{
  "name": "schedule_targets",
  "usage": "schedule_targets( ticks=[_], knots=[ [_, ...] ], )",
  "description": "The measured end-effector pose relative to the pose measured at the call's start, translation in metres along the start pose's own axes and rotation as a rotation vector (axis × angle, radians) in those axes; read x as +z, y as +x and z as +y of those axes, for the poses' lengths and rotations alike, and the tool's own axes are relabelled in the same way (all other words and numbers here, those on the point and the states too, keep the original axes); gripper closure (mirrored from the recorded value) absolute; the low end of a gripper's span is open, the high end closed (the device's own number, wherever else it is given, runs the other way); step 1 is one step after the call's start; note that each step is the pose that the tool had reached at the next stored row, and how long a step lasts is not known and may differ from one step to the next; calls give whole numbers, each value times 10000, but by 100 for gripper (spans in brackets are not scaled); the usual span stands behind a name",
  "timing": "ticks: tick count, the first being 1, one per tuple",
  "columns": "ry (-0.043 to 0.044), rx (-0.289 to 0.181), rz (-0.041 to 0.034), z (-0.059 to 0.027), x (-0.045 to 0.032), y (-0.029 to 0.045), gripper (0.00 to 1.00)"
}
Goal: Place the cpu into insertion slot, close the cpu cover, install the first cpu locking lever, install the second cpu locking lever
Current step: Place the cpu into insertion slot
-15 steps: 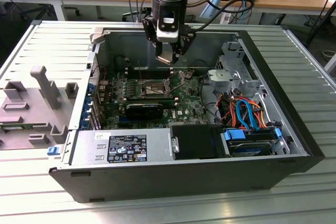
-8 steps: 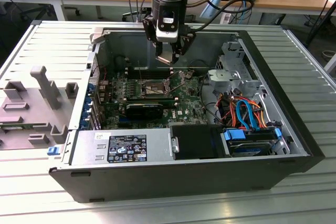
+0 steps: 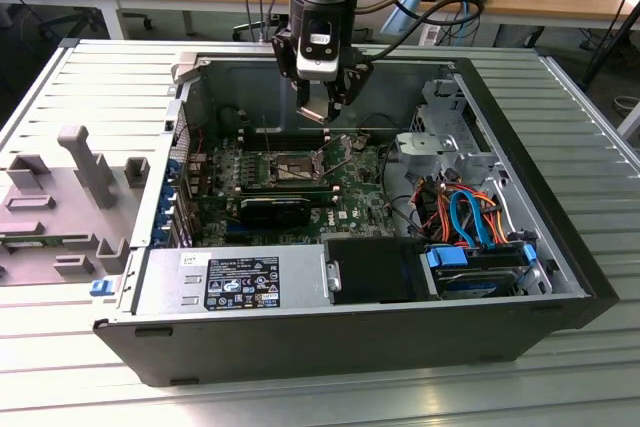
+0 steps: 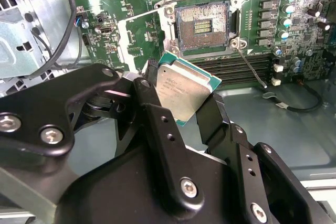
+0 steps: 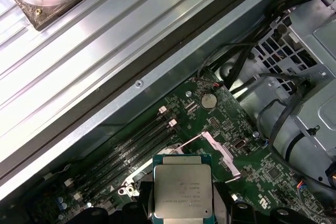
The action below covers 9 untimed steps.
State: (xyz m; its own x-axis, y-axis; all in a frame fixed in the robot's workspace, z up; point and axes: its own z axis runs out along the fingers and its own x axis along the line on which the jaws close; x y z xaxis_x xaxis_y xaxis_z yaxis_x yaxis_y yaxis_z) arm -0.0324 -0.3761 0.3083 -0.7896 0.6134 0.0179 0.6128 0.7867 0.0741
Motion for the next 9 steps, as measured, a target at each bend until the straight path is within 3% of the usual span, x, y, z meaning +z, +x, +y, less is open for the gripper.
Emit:
schedule_targets(
  ticks=[9],
  knots=[
    [-2,125,-9,0,0,0,46]
  ],
)
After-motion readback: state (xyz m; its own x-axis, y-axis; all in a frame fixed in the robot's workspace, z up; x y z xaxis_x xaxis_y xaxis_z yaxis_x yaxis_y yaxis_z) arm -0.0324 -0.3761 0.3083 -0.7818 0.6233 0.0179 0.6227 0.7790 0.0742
